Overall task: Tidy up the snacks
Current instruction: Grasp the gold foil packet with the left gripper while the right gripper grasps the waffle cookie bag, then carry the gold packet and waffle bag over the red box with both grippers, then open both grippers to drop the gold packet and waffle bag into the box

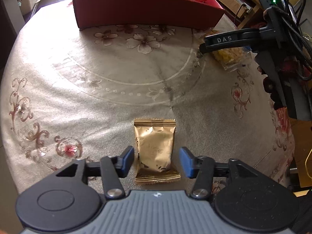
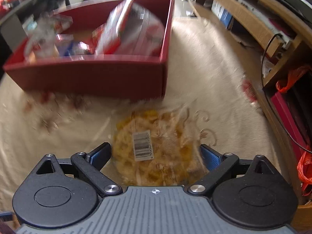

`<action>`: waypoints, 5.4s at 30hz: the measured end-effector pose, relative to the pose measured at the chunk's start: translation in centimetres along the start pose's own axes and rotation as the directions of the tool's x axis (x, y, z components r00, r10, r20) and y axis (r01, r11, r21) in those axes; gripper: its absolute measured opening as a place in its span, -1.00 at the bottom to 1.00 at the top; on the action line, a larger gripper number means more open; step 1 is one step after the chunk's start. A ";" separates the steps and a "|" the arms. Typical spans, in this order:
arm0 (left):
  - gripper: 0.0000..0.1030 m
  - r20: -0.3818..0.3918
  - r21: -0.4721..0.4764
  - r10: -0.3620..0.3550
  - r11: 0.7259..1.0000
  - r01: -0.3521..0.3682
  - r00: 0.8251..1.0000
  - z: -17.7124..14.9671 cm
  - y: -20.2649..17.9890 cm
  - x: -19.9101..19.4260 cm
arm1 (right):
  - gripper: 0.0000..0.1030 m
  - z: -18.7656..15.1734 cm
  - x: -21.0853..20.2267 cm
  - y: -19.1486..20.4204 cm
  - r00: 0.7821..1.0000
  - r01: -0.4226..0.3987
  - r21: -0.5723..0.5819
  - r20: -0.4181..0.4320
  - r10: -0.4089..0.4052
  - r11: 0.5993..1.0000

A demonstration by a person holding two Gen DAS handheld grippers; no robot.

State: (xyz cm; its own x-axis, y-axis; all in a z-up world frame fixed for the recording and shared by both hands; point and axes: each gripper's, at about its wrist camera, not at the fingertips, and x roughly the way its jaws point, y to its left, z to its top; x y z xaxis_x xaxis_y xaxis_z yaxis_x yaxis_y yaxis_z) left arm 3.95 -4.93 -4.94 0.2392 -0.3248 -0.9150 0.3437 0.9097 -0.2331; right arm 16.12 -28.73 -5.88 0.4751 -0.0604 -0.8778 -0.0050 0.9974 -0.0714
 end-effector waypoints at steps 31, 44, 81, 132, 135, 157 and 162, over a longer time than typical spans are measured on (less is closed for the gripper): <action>-0.41 0.224 -0.031 0.065 0.998 -0.060 0.972 3.4 0.1 -5.3 | 0.57 -4.3 -12.1 3.1 0.975 -0.088 0.031 0.210 0.079 0.996; -0.41 0.332 -0.025 0.121 0.993 -0.119 0.935 7.8 -0.3 -6.7 | 0.57 -1.9 -12.2 4.4 0.959 -0.072 0.011 0.277 0.066 0.997; -0.41 0.434 -0.063 0.180 0.984 -0.169 0.883 17.9 0.1 -4.9 | 0.57 5.9 -9.6 3.5 0.928 -0.079 0.093 0.372 0.039 0.993; -0.44 0.473 -0.030 0.224 0.971 -0.239 0.852 22.7 0.9 2.3 | 0.65 9.3 -0.6 2.9 0.931 -0.052 0.130 0.364 0.001 0.990; -0.44 0.478 -0.025 0.227 0.969 -0.245 0.849 22.8 0.8 2.6 | 0.66 9.2 -0.3 2.9 0.931 -0.045 0.128 0.365 -0.005 0.991; -0.33 0.422 -0.085 0.204 0.979 -0.185 0.883 23.2 2.0 3.3 | 0.79 10.0 0.2 3.1 0.929 0.020 0.112 0.365 -0.060 0.993; -0.10 0.394 -0.132 0.209 0.977 -0.170 0.895 22.7 2.5 2.1 | 0.83 9.6 -1.1 2.5 0.934 -0.035 0.147 0.357 -0.020 0.988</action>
State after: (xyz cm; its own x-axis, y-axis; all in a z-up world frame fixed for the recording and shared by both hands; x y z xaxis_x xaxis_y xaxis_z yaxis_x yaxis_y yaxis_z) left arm 25.95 -9.17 0.07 0.6438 -0.2025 -0.7379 0.1748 0.9778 -0.1158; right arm 23.99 -25.82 -0.53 0.7578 -0.0625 -0.6495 0.1080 0.9937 0.0304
